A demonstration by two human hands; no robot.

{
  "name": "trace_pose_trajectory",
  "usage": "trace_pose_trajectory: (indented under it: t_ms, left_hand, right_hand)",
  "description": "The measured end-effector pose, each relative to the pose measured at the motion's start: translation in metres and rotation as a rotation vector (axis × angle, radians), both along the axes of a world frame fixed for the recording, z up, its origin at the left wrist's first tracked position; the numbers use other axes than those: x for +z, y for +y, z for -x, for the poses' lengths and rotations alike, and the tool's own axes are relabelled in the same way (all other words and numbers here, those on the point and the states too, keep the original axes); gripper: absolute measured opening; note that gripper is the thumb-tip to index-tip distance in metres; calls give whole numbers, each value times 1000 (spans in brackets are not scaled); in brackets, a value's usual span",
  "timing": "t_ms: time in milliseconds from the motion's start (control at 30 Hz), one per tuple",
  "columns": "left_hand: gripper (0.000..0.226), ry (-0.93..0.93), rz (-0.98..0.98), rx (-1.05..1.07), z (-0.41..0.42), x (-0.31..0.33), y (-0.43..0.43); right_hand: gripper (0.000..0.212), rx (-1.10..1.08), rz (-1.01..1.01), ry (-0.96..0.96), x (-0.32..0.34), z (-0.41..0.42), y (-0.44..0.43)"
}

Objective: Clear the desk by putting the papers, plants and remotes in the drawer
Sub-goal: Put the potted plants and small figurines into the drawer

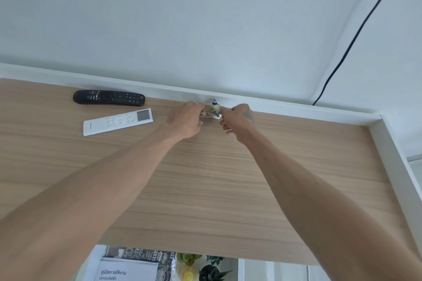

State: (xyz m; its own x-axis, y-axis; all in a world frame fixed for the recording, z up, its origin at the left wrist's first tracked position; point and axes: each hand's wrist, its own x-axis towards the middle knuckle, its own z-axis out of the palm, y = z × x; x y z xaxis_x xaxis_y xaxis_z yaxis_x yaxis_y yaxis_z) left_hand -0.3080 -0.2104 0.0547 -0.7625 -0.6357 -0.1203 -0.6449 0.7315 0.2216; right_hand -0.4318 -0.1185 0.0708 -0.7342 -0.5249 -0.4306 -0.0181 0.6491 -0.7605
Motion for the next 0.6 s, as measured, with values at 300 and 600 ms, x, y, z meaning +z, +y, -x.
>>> trace_pose_trajectory:
  t_ms: [300,600]
  left_hand:
    - [11,42,37,35,-8,-2,8]
    - [11,161,-121,96,-77,22,67]
  right_hand:
    - [6,-13,1,-205,11,-3,14]
    - [10,-54,39,-283,43,-43,76]
